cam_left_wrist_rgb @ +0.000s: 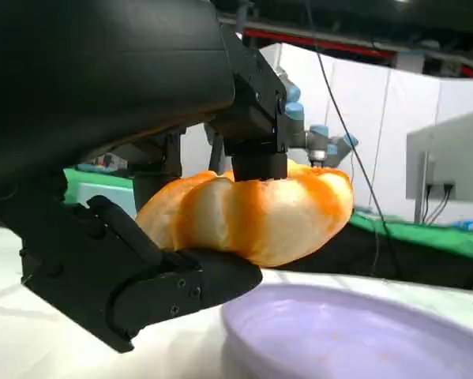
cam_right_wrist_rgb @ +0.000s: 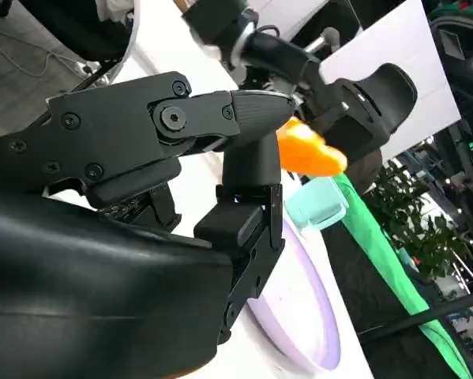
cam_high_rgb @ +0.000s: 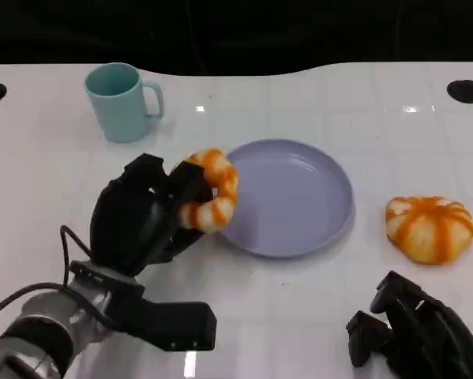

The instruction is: Grasp the bread from the table and place it into the plate.

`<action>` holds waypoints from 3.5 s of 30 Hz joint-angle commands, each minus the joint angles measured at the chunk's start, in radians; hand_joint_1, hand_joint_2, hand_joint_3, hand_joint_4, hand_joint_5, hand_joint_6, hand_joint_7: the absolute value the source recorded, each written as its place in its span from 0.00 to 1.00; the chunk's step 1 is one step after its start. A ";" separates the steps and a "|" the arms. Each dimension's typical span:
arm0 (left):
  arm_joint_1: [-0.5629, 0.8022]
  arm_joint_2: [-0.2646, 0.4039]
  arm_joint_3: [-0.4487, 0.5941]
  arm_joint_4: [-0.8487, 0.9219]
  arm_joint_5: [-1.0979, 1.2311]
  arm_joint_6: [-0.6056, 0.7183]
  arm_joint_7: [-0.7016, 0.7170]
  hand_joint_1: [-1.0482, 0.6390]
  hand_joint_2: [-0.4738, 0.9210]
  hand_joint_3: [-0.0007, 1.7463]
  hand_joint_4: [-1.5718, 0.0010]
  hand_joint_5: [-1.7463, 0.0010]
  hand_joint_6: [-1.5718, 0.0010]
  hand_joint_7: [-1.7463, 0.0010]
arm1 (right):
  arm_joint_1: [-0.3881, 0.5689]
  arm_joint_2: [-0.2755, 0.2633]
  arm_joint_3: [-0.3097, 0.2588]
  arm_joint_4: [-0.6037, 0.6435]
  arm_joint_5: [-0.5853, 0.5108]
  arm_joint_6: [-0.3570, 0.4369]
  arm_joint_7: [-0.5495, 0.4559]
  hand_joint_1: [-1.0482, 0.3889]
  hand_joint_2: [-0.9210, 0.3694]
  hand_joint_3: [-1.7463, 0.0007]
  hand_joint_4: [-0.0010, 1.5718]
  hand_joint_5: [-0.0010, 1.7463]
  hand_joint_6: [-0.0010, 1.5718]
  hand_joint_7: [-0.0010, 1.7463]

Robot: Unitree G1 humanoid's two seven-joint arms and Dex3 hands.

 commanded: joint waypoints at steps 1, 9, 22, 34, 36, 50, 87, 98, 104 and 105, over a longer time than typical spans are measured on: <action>-0.011 0.024 0.040 -0.083 -0.047 -0.017 -0.081 0.52 0.65 0.70 0.44 0.00 0.57 0.00 | -0.006 -0.013 0.000 0.011 0.001 -0.010 0.009 0.34 0.00 0.86 0.49 0.96 0.44 0.80; -0.020 0.041 0.077 -0.260 -0.076 -0.015 -0.276 0.50 0.64 0.71 0.43 0.00 0.55 0.01 | -0.010 -0.008 0.000 0.018 -0.006 -0.021 0.001 0.33 0.00 0.87 0.50 0.96 0.44 0.81; -0.104 -0.051 0.088 -0.231 -0.109 0.014 -0.559 0.46 0.70 0.66 0.43 0.00 0.54 0.02 | -0.007 -0.006 0.001 0.014 0.003 -0.017 0.010 0.34 0.00 0.86 0.49 0.96 0.44 0.80; -0.148 -0.069 0.078 -0.201 -0.140 0.082 -0.872 0.30 0.99 0.17 0.75 0.56 0.69 0.90 | -0.004 -0.005 0.003 0.011 0.001 -0.022 0.005 0.34 0.00 0.86 0.49 0.96 0.44 0.81; -0.143 -0.065 0.079 -0.220 -0.143 0.101 -0.916 0.21 1.00 0.20 0.85 0.64 0.77 0.96 | -0.005 -0.005 0.002 0.011 0.005 -0.019 0.006 0.34 0.00 0.87 0.50 0.96 0.44 0.81; -0.078 -0.004 0.084 -0.362 -0.160 0.150 -1.064 0.04 1.00 0.33 1.00 0.74 0.85 0.99 | -0.010 -0.006 -0.001 0.022 0.008 -0.026 0.013 0.34 0.00 0.86 0.49 0.98 0.43 0.82; -0.051 -0.008 0.098 -0.411 -0.149 0.229 -1.095 0.10 1.00 0.28 1.00 0.64 0.62 0.91 | -0.001 -0.004 -0.002 0.005 0.008 -0.012 0.012 0.34 0.00 0.87 0.49 0.96 0.44 0.81; 0.204 -0.063 0.351 -0.497 -0.662 -0.101 -1.159 0.25 1.00 0.16 0.75 0.22 0.68 0.52 | -0.008 -0.004 -0.004 0.013 0.007 -0.015 0.014 0.34 0.00 0.87 0.49 0.96 0.43 0.81; 0.385 -0.128 0.451 -0.653 -1.050 -0.060 -1.416 0.23 1.00 0.21 0.67 0.01 0.69 0.20 | -0.008 -0.003 -0.003 0.010 0.006 -0.012 0.012 0.34 0.00 0.87 0.50 0.96 0.44 0.80; 0.418 -0.133 0.461 -0.699 -1.103 -0.016 -1.453 0.22 1.00 0.22 0.66 0.01 0.69 0.17 | -0.008 -0.003 -0.003 0.010 0.006 -0.012 0.012 0.34 0.00 0.87 0.50 0.96 0.44 0.80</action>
